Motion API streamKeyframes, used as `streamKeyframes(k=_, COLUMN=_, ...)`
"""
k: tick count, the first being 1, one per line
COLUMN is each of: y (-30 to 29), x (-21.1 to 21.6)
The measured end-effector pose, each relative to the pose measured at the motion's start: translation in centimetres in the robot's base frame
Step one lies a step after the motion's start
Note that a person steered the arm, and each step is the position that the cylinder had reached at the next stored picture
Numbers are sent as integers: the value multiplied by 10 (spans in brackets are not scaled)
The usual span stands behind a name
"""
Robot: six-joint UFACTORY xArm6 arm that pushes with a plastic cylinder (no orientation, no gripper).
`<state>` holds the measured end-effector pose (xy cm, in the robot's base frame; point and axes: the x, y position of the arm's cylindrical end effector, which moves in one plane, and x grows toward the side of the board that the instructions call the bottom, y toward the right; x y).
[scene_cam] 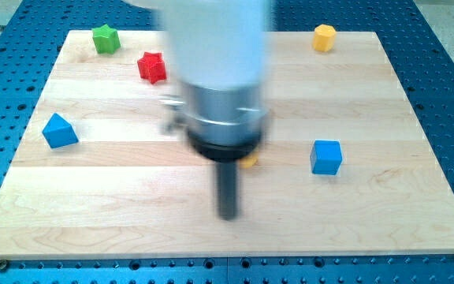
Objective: Place the cube to the center right of the board
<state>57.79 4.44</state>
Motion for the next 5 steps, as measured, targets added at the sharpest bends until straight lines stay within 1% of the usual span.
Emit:
streamKeyframes(k=1, y=27, x=-32)
streamKeyframes(k=2, y=71, x=-46)
streamKeyframes(k=3, y=131, x=-91)
streamKeyframes(k=4, y=187, x=-121)
streamKeyframes(k=5, y=155, x=-64)
